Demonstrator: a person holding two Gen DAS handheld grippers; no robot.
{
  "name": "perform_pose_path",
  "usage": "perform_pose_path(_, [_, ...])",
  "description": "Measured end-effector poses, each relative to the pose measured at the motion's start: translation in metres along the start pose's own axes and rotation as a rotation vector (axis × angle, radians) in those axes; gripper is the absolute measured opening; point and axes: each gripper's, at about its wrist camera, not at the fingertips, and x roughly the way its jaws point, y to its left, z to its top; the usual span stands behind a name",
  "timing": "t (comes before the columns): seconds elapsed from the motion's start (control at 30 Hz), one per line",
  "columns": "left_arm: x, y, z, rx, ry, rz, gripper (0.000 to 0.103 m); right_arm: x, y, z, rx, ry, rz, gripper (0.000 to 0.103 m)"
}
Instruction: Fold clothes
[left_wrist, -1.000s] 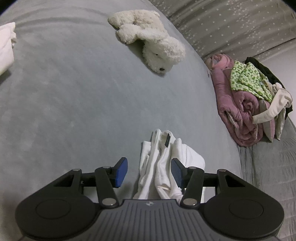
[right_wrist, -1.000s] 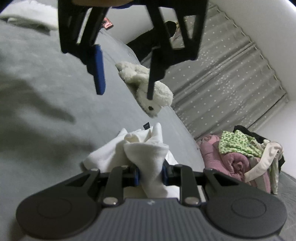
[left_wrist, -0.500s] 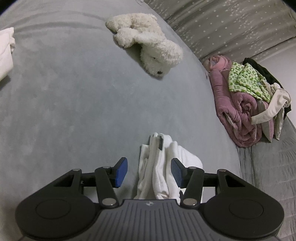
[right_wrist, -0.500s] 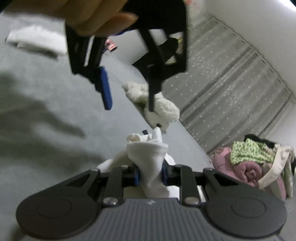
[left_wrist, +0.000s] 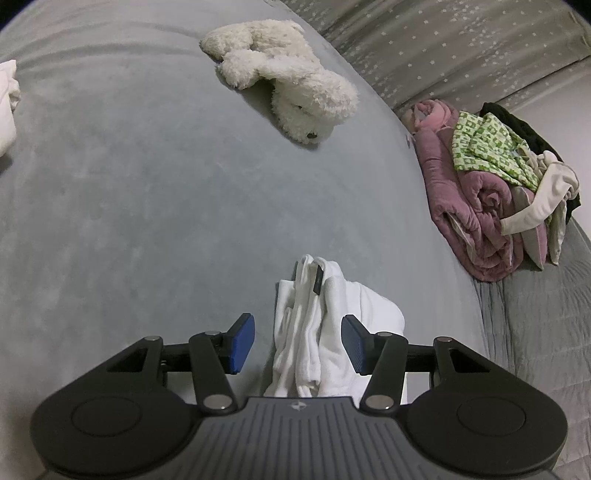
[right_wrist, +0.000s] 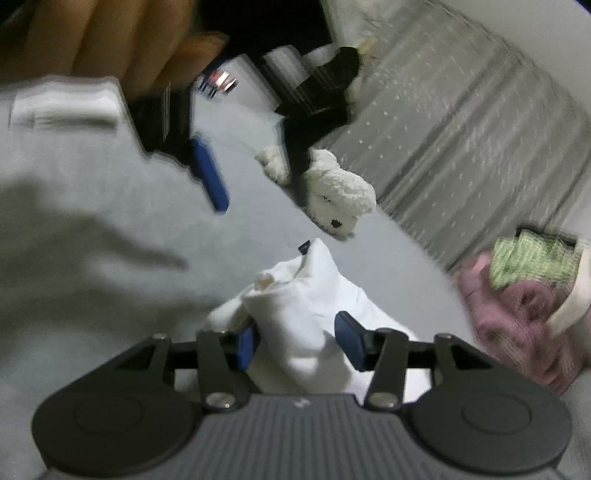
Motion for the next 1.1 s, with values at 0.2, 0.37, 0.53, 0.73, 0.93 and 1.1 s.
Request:
perform_pose_path(0.2, [0.000,-0.008,-0.005,0.041,0.004,-0.001,0.051,-0.033,-0.041,-0.011,0.198,-0.036,0.067,0.033])
perform_pose_path(0.37, [0.005,-0.019,-0.012,0.104,0.027,-0.008,0.051,-0.024,-0.069,-0.008,0.281,-0.004,0.135,0.022])
perform_pose_path(0.53, [0.007,-0.016,-0.011,0.098,0.028,0.014,0.051,-0.005,-0.064,0.001,0.292,0.027,0.158,0.016])
perform_pose_path(0.73, [0.004,-0.012,-0.008,0.076,0.015,0.014,0.051,0.003,-0.066,0.004,0.400,0.040,0.170,0.014])
perform_pose_path(0.93, [0.005,-0.011,-0.008,0.084,0.023,0.019,0.051,-0.006,-0.071,-0.001,0.444,0.045,0.194,0.018])
perform_pose_path(1.1, [0.006,-0.013,-0.008,0.101,0.025,0.038,0.051,-0.031,-0.099,-0.010,0.550,-0.003,0.285,0.023])
